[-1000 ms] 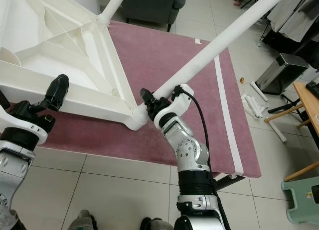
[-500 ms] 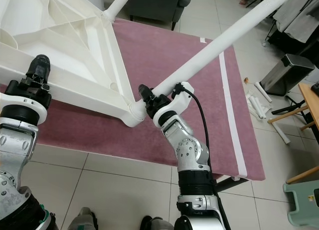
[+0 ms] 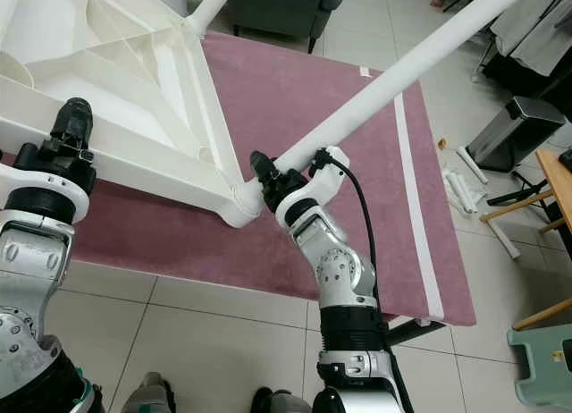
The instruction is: Building children table
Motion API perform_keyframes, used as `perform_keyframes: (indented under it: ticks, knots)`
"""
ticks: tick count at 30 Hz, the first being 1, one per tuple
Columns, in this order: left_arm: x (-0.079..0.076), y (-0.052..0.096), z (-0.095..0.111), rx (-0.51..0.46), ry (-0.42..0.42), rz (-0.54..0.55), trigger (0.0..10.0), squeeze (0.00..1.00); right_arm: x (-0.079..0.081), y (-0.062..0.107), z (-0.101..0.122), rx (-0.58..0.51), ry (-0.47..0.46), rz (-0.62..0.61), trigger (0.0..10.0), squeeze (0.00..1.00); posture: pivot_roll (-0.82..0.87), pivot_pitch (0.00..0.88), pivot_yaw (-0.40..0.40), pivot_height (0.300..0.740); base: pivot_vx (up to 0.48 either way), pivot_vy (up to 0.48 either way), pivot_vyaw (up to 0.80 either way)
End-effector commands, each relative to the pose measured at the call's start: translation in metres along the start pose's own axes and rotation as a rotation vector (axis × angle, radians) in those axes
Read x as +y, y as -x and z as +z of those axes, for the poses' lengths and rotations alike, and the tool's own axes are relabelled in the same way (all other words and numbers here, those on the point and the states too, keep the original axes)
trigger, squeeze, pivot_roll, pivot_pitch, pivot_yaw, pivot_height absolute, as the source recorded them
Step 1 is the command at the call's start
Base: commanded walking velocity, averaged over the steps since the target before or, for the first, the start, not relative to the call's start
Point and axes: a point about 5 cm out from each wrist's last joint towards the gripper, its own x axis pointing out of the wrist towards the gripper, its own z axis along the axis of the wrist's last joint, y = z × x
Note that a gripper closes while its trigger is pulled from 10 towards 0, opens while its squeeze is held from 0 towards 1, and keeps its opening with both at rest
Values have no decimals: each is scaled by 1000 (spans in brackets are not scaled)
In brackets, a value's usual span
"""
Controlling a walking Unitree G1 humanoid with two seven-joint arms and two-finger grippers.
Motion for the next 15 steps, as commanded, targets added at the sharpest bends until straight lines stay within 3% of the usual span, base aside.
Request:
perform_keyframes:
  ticks: [1, 6, 7, 15]
  knots:
    - [-10, 9, -27, 132, 22, -63, 10000, 1000, 27, -6, -43, 147, -143, 78, 0, 0, 265, 142, -103, 740, 0, 0, 0]
    - [-7, 15, -29, 146, -28, -73, 10000, 1000, 28, -7, -43, 147, -150, 80, 0, 0, 267, 145, -107, 740, 0, 0, 0]
    - [-5, 17, -30, 153, -44, -65, 10000, 0, 28, -7, -43, 147, -151, 81, 0, 0, 268, 145, -108, 740, 0, 0, 0]
    - [24, 35, -31, 166, -7, 81, 10000, 0, 27, -8, -42, 146, -156, 76, 0, 0, 264, 149, -115, 740, 0, 0, 0]
